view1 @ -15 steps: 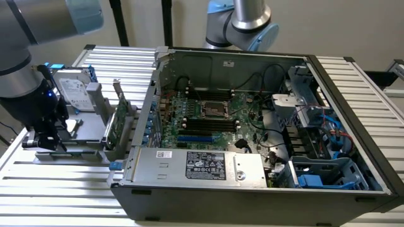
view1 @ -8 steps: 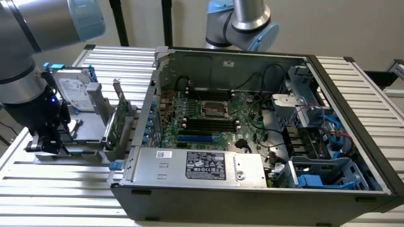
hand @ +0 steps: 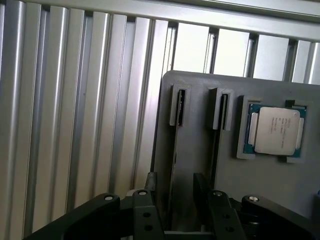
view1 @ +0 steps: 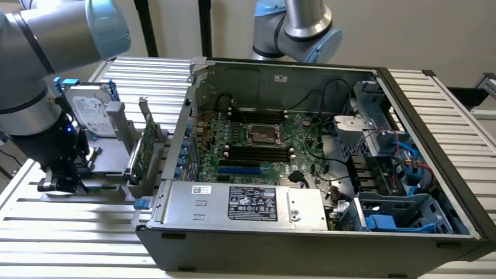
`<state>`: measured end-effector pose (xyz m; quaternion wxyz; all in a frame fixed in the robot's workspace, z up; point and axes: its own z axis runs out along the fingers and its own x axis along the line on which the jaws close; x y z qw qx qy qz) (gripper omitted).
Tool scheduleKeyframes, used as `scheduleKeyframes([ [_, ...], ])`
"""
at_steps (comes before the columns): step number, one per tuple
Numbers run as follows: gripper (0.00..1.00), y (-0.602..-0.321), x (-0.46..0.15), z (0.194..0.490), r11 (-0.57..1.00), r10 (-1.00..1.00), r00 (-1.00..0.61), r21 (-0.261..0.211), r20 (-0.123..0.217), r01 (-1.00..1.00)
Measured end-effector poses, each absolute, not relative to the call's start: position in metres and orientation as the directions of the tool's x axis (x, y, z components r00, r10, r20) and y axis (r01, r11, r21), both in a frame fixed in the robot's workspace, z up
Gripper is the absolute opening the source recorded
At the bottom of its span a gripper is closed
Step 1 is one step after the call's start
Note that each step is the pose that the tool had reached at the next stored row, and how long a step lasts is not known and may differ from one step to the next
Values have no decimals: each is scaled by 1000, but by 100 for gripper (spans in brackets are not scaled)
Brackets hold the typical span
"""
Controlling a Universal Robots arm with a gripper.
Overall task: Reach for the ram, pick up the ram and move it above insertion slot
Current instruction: 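Pick up the ram and move it above insertion slot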
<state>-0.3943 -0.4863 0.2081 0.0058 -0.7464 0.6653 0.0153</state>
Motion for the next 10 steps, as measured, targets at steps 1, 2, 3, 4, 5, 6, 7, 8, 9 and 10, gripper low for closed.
scheduleKeyframes([
  [1, 42, -486, -394, 207, -115, -993, 114, 11, -34, -993],
  [2, 42, -486, -394, 206, -115, -993, 114, 11, -36, -993],
  [3, 42, -487, -394, 205, -115, -993, 114, 11, -38, -993],
  [4, 42, -487, -394, 204, -115, -993, 114, 11, -39, -993],
  [5, 42, -487, -394, 204, -115, -993, 114, 11, -39, -993],
  [6, 42, -487, -394, 203, -115, -993, 114, 11, -39, -993],
  [7, 42, -487, -394, 203, -115, -993, 114, 11, -39, -993],
  [8, 42, -487, -394, 202, -115, -993, 114, 11, -39, -993],
  [9, 42, -488, -394, 201, -115, -993, 114, 11, -40, -993],
  [10, 42, -488, -394, 200, -115, -993, 114, 11, -40, -993],
])
